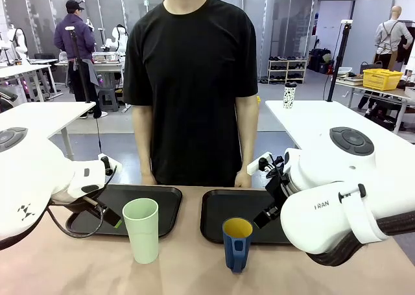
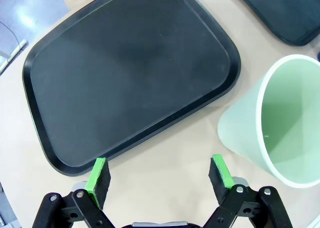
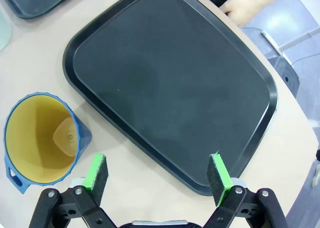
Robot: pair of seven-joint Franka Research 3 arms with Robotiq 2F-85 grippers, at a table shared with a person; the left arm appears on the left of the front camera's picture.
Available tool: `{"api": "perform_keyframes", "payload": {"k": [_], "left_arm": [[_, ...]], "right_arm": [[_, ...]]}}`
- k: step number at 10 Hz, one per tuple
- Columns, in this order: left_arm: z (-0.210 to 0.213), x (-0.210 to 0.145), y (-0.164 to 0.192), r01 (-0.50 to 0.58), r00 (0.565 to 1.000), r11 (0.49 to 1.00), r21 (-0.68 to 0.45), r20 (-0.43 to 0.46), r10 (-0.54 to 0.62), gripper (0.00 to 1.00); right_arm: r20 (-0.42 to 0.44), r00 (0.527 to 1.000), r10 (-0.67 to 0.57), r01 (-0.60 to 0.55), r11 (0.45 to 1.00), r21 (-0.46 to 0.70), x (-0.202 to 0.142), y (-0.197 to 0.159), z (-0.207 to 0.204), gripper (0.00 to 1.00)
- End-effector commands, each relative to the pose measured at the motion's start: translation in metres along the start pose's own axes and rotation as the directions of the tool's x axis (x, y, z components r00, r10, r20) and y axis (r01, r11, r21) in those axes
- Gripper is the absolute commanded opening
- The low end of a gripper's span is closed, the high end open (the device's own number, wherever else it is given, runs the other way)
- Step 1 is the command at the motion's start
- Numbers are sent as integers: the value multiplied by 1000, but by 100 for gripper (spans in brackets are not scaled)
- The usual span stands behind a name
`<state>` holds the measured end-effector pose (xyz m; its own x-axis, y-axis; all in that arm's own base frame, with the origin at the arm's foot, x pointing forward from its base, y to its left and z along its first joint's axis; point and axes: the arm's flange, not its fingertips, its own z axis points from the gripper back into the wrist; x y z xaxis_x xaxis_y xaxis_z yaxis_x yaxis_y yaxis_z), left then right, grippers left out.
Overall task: Sort and store the cups by type.
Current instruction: Pick up the Reusable plastic cup.
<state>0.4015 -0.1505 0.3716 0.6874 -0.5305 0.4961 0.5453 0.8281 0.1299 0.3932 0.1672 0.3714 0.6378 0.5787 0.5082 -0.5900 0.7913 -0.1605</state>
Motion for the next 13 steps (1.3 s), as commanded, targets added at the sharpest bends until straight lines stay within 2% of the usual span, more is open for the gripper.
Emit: {"api": "perform_keyframes", "payload": {"k": [1,6,7,9,13], "left_arm": [[0,0,0,-1,1000,1000,0,0,1,100],[0,0,0,0,1000,1000,0,0,0,100],[10,1,-2,-13,1000,999,36,-9,13,100],[41,7,-10,-16,997,998,60,81,11,100],[95,14,-41,14,971,993,117,235,-41,100]], "right_arm": [[0,1000,-2,2,1000,0,0,0,0,100],[0,1000,0,0,1000,0,0,0,0,100],[-7,997,-83,82,993,-84,6,1,9,100],[75,996,-53,63,988,-144,23,11,50,100],[147,989,-6,41,970,-240,38,42,108,100]]}}
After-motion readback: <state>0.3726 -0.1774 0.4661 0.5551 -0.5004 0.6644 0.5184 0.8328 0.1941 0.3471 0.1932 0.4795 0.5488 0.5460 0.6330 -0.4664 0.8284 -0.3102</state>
